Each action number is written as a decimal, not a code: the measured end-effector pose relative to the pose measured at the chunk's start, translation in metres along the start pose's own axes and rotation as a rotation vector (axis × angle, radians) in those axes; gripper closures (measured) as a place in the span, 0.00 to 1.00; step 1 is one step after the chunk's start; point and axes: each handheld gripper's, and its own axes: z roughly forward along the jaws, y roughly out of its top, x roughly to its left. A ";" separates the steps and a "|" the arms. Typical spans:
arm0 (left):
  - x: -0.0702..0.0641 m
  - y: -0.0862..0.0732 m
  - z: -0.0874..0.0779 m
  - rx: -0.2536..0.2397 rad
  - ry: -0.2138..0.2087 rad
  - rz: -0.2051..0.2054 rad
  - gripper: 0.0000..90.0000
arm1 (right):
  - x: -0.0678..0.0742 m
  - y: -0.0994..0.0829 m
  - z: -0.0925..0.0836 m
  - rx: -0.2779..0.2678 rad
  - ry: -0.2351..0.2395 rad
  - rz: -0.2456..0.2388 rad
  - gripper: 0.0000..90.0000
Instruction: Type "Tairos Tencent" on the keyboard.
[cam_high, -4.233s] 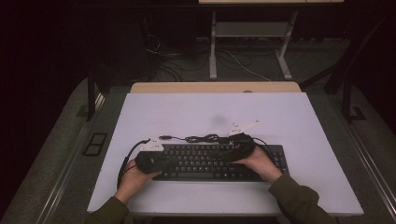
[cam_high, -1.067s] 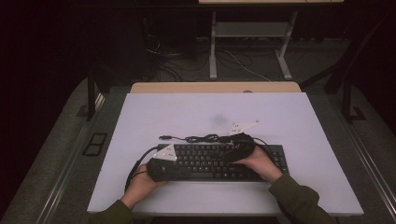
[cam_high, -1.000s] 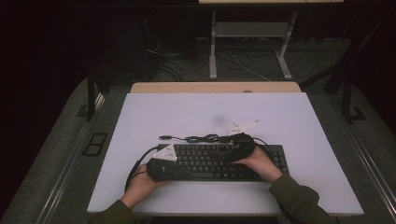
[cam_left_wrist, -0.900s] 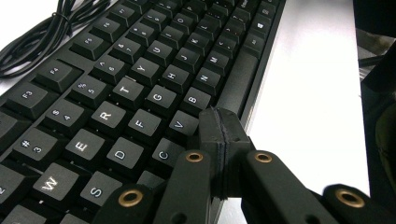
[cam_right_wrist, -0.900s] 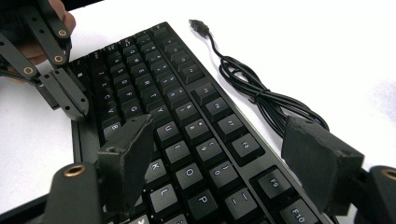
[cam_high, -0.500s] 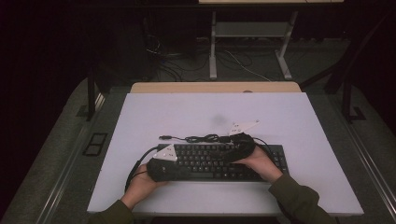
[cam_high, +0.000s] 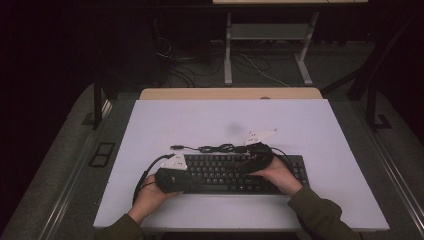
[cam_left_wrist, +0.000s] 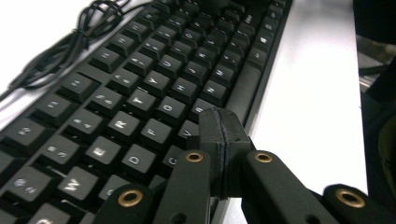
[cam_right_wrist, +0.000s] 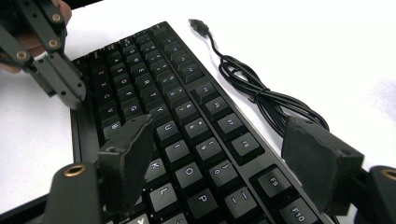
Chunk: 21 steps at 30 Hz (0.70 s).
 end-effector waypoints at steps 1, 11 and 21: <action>0.001 0.000 -0.001 -0.005 0.005 -0.001 0.96 | 0.000 0.000 0.000 0.001 0.001 0.002 0.28; 0.007 0.003 -0.002 -0.040 0.054 -0.022 0.71 | 0.000 -0.002 -0.006 0.004 0.009 0.005 0.40; 0.014 0.006 0.003 -0.077 0.092 -0.045 0.43 | 0.000 -0.007 -0.018 0.005 0.023 0.006 0.60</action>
